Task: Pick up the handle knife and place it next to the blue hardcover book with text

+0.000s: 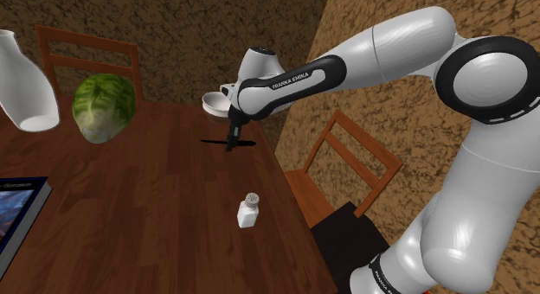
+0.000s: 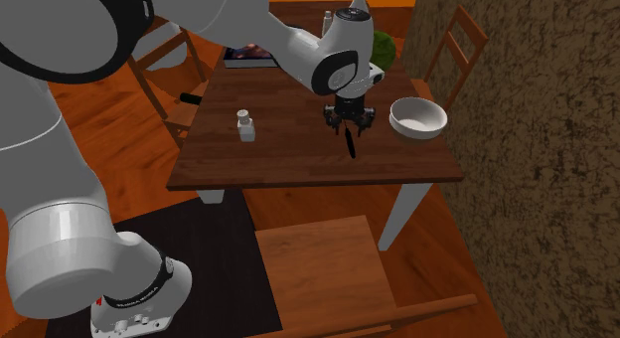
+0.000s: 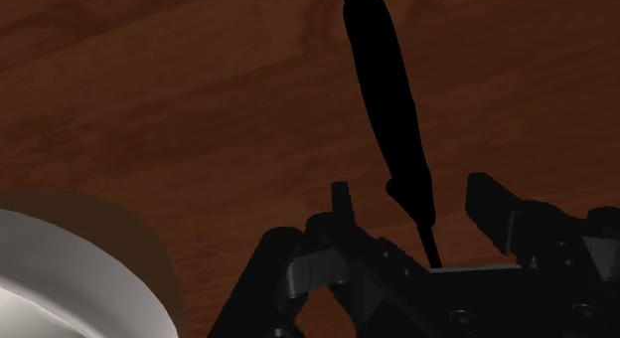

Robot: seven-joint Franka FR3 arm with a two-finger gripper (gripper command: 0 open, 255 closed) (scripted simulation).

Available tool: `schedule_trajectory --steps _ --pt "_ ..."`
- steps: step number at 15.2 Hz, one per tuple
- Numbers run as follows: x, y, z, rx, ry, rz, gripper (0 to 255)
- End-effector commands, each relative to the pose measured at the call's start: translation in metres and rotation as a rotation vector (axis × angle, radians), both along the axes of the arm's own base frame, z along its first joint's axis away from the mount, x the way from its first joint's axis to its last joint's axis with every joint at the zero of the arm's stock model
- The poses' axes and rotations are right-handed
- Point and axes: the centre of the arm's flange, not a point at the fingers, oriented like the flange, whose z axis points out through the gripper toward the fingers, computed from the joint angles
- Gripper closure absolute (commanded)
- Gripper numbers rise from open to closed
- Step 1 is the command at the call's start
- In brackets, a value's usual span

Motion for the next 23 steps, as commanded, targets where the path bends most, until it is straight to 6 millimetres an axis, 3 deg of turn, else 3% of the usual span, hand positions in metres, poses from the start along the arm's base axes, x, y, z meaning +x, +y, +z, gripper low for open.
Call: schedule_trajectory --steps 1,9,23 --pt "0.0 0.0 0.0 0.0 0.0 0.0 255" --pt "0.0 0.0 0.0 0.0 0.0 0.0 255" --pt "0.0 0.0 0.074 0.0 0.0 0.0 255"
